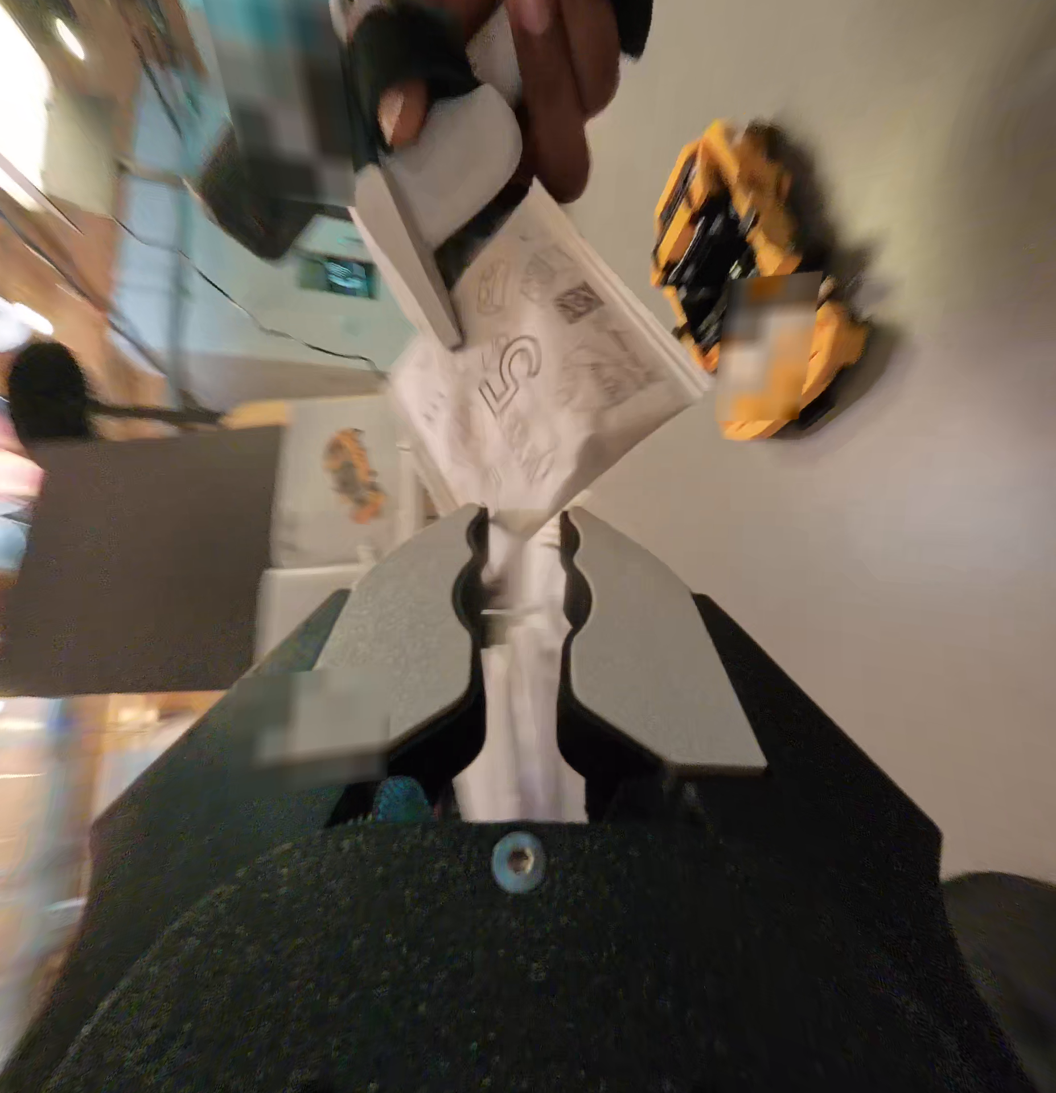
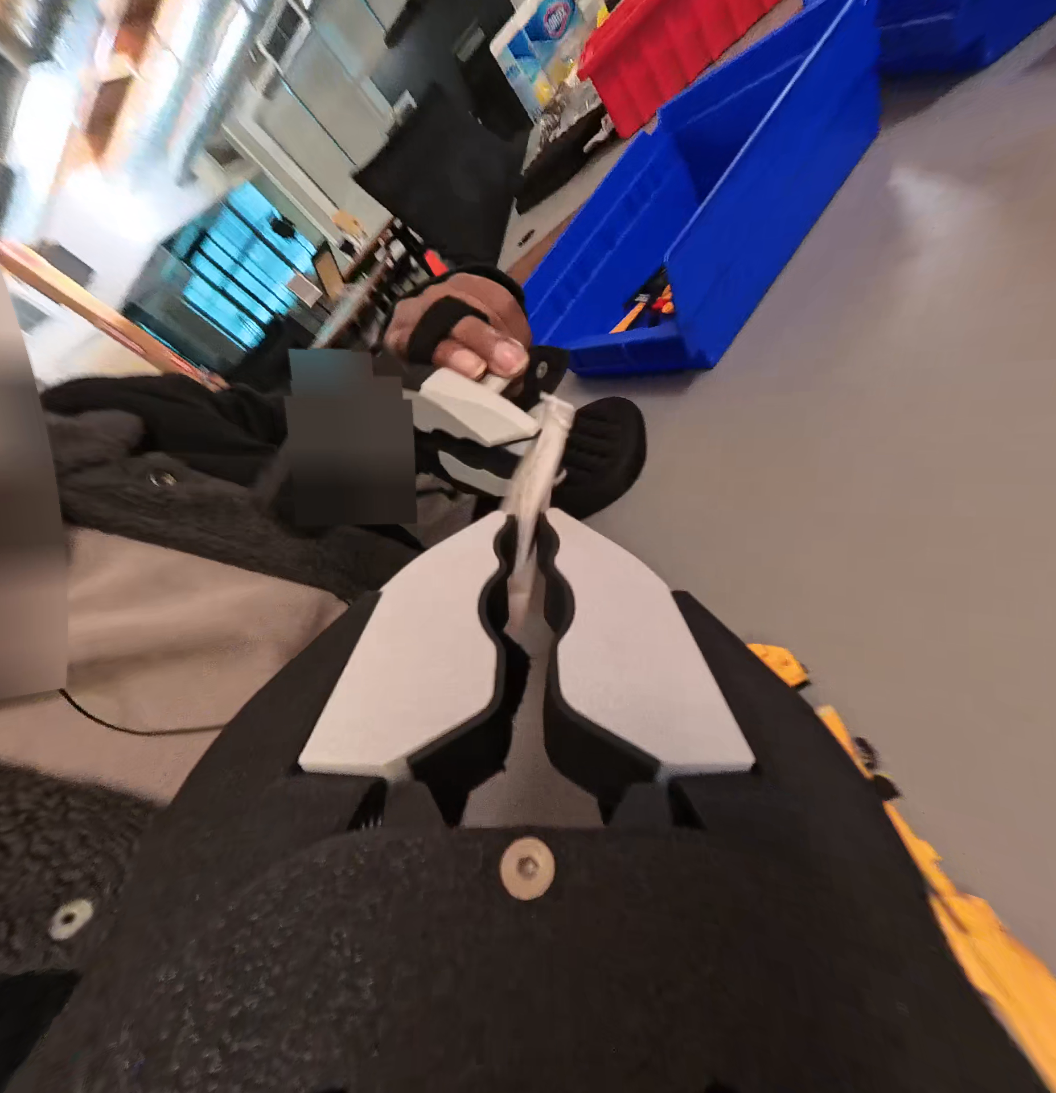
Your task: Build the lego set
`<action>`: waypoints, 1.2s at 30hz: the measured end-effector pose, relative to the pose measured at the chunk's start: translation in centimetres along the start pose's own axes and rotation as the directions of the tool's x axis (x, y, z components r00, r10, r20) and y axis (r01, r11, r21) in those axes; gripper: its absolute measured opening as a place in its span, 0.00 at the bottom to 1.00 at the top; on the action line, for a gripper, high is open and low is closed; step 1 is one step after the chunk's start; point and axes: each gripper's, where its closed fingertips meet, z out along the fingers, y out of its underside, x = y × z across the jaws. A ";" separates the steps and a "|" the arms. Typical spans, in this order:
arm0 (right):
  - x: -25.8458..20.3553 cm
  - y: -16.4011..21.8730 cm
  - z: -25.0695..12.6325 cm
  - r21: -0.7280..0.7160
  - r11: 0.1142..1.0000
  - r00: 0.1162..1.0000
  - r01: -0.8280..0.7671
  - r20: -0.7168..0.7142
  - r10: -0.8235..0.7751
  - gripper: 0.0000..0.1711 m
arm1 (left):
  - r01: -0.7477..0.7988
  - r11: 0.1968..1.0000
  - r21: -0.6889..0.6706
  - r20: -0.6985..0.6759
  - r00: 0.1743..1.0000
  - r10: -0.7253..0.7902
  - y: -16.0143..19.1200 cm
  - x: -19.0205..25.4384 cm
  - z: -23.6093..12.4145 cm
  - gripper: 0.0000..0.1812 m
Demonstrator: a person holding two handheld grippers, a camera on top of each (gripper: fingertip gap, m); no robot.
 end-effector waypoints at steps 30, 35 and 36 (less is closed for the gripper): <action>-0.5 -0.4 -0.8 -0.081 0.885 0.850 0.459 -0.251 -0.463 0.02 | 0.994 -0.107 -0.017 -0.698 -0.088 -0.711 -1.7 -2.1 -0.8 0.00; -0.4 -1.2 -1.4 -0.069 0.885 0.835 0.461 -0.304 -0.458 0.01 | 0.993 -0.120 -0.018 -0.703 -0.098 -0.704 -1.4 -1.9 -1.1 0.01; 0.0 -1.2 -1.8 -0.066 0.898 0.848 0.435 -0.306 -0.433 0.01 | 0.995 -0.094 -0.022 -0.693 -0.082 -0.716 -1.5 -1.7 -0.9 0.01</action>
